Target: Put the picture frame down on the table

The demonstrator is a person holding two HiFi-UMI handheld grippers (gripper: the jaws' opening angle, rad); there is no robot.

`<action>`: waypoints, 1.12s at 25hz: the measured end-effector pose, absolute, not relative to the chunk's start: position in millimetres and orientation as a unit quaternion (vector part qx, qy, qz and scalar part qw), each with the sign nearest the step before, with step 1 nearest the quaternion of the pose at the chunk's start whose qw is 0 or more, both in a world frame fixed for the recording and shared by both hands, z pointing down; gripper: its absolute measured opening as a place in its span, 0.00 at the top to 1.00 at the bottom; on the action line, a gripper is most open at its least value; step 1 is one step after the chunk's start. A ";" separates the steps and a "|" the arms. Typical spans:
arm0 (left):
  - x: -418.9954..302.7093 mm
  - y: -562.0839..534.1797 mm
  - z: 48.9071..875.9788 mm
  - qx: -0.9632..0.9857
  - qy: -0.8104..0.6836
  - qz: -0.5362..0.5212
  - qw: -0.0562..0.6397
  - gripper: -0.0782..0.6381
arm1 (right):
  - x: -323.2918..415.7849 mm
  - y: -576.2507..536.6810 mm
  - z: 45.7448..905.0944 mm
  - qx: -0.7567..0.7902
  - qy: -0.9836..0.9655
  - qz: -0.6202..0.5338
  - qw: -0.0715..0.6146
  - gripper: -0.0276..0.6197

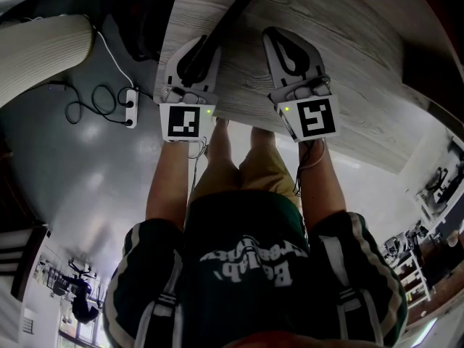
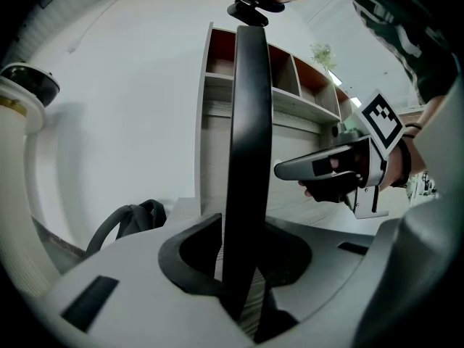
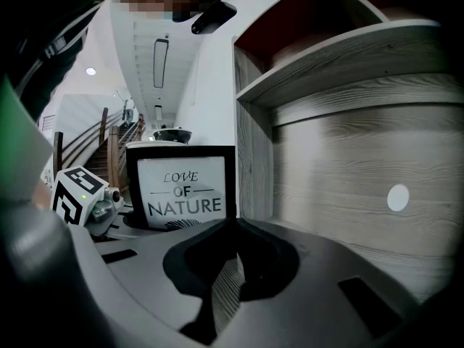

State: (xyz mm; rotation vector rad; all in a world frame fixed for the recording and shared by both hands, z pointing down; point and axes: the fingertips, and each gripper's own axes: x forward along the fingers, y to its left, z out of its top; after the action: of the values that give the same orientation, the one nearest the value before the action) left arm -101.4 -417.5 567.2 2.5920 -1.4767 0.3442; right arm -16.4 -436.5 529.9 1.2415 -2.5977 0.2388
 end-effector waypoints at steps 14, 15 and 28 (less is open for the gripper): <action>-103.2 -408.4 566.6 0.866 -0.484 0.104 0.066 0.61 | -28.3 -430.6 522.1 0.427 -0.896 0.075 0.093 0.89; -103.9 -408.2 565.6 0.866 -0.484 0.103 0.066 0.60 | -30.2 -430.8 520.8 0.426 -0.897 0.074 0.091 0.89; -125.2 -383.5 553.7 0.874 -0.472 0.099 0.061 0.57 | -49.1 -403.6 518.6 0.435 -0.889 0.088 0.109 0.89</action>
State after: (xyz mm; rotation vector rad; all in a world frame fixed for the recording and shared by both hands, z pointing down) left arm -125.2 -383.5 553.7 2.6439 -1.4262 0.3004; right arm -49.1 -403.6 518.6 1.2795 -2.6147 0.2586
